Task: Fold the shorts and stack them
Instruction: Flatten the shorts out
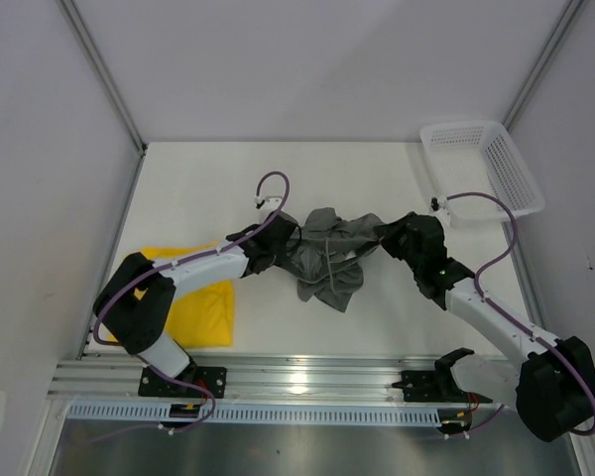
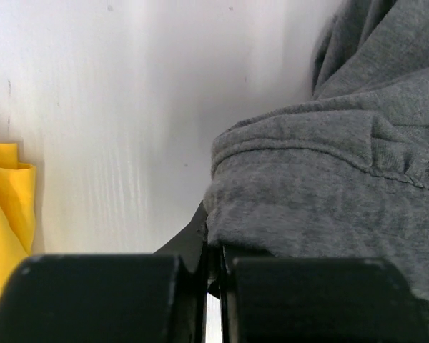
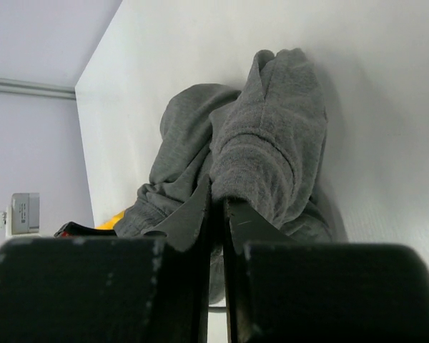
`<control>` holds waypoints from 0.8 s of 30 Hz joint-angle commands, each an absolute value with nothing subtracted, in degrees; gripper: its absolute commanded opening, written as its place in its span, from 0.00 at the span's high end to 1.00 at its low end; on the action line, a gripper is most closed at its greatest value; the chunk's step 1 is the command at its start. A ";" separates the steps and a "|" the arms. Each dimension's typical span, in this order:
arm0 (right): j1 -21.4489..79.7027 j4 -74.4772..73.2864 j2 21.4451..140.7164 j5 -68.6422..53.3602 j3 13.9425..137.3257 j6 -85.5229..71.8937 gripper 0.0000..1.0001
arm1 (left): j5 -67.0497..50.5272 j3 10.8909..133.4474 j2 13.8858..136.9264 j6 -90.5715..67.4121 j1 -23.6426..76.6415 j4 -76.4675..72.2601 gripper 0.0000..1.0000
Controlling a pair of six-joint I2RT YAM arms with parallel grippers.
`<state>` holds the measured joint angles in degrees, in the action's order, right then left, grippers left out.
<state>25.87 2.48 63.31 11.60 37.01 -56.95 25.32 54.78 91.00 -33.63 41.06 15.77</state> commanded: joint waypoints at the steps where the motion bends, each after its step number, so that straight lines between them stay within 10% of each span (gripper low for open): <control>1: 24.17 0.35 61.00 15.29 39.90 -57.57 0.94 | 29.17 56.34 88.25 -34.37 39.55 14.59 1.00; 15: 10.73 -5.90 65.21 8.54 43.15 -56.08 0.44 | 36.31 44.22 67.24 -25.85 39.37 10.12 1.00; 24: 20.03 -5.08 69.96 -0.01 45.61 -39.66 0.37 | 34.01 44.99 71.36 -24.44 39.37 8.96 1.00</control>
